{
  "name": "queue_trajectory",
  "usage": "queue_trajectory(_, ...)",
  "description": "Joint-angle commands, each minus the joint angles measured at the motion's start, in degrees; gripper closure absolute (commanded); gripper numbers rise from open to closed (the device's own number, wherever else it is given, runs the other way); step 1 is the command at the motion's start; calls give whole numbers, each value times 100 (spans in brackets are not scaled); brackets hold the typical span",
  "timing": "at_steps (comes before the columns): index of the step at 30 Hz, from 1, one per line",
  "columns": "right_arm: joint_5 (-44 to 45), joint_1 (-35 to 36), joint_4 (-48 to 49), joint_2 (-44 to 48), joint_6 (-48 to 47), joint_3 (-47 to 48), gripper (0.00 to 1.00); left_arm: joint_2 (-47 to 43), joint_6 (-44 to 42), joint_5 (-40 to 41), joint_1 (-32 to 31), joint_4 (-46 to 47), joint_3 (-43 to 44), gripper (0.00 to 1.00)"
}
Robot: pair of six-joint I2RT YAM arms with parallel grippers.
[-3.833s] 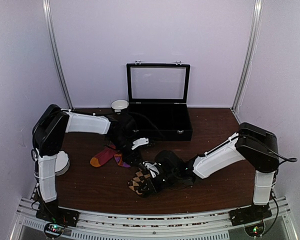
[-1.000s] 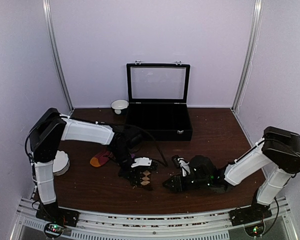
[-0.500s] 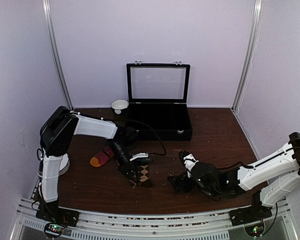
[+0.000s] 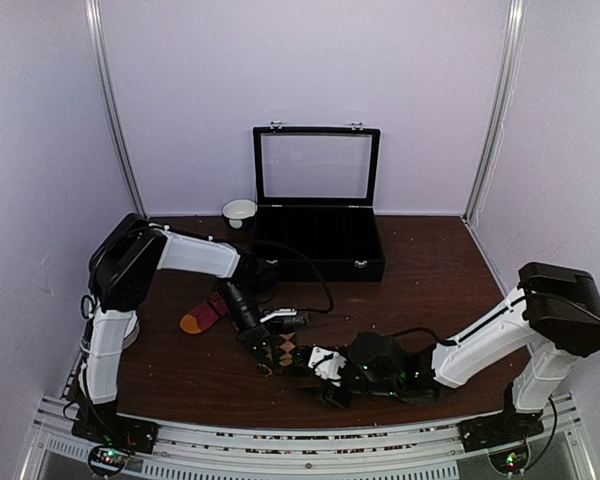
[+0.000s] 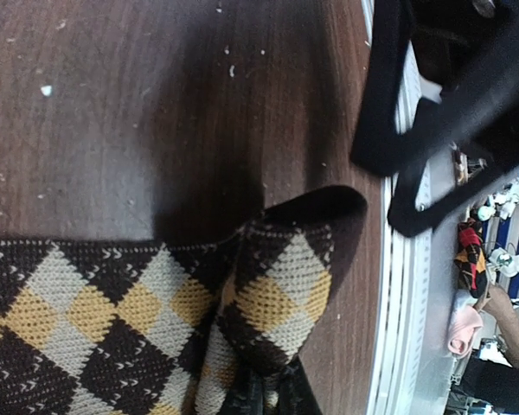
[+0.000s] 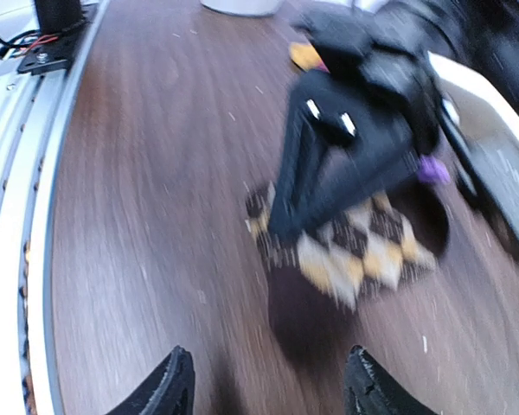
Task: Roll the socks
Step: Roll the sock at the center of the board.
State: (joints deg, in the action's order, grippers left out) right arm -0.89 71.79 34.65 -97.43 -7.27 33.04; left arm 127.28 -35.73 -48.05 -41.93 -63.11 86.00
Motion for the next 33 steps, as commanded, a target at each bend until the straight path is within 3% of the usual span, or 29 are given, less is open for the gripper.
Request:
queue_trajectory(1,-678,-143,44,-383,-831,568,42,254,-296,228,10,-273,-29,99)
queue_trajectory(22,-2208,-418,-1434,-1130,-1370,1747,55,396,-1156,125,1,-1017,-5,99)
queue_trajectory(33,-1750,-387,-1737,-1462,-1581,2078,57,460,-1377,3,1,-1260,77,99)
